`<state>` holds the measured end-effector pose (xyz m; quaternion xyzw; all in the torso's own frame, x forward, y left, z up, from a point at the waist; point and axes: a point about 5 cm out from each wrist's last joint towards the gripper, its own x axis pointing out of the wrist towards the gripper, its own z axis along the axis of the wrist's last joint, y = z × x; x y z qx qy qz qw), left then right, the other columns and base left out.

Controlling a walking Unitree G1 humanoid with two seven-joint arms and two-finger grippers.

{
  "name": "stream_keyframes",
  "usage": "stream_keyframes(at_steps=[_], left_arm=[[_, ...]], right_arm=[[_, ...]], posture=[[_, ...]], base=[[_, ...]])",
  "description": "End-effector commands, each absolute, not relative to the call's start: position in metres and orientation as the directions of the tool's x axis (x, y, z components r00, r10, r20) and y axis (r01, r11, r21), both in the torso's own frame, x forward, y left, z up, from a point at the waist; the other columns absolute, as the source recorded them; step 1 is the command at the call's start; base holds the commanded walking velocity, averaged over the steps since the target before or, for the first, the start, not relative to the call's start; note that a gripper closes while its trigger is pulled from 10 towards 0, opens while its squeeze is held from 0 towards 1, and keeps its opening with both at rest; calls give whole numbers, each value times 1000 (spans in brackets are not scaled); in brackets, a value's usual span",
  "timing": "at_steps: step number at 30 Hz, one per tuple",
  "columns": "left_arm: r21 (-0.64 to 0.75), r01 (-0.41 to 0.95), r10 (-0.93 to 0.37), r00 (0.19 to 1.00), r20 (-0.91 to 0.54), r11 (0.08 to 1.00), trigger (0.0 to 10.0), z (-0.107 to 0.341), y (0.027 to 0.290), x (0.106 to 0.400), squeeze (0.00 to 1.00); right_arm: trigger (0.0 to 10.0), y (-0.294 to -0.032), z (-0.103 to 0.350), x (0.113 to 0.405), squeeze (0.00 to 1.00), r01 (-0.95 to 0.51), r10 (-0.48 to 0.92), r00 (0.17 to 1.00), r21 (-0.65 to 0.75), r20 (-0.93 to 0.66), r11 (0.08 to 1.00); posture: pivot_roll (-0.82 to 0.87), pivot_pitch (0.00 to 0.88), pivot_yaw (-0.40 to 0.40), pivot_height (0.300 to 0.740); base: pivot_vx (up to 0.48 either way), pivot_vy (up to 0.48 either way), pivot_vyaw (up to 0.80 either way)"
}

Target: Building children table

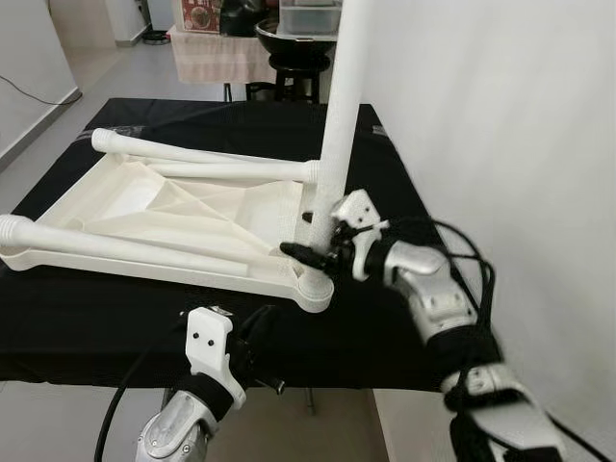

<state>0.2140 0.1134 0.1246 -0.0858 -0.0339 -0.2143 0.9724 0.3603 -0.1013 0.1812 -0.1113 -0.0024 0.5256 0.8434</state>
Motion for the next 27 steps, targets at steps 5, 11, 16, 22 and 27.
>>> stream_keyframes(at_steps=[5, 11, 16, 22, 27], left_arm=[[-161, 419, -409, 908, 93, 893, 10000, 121, 113, 213, 0], [-162, 420, -410, 907, 91, 893, 10000, 121, 112, 212, 0], [-163, 420, -410, 908, 92, 893, 10000, 121, 111, 211, 0], [-165, 421, -411, 907, 92, 892, 10000, 122, 111, 210, 0], [-165, 421, -411, 907, 91, 892, 10000, 122, 111, 208, 0]], right_arm=[[10000, -98, 187, 362, 0, -946, 940, 314, -126, -136, 298], [0, -101, 187, 371, 0, -953, 934, 301, -91, -192, 289], [0, -105, 186, 373, 0, -949, 933, 315, -76, -173, 307], [0, -123, 180, 373, 0, -911, 895, 411, -117, -171, 396], [0, -141, 170, 376, 0, -781, 761, 625, -141, -175, 609]], posture=[[82, 21, -88, 740], [97, 25, -93, 740], [93, 29, -91, 740], [82, 39, -83, 740], [77, 39, -96, 740]], base=[[0, 0, 0], [0, 0, 0], [0, 0, 0], [0, 0, 0], [0, 0, 0]])
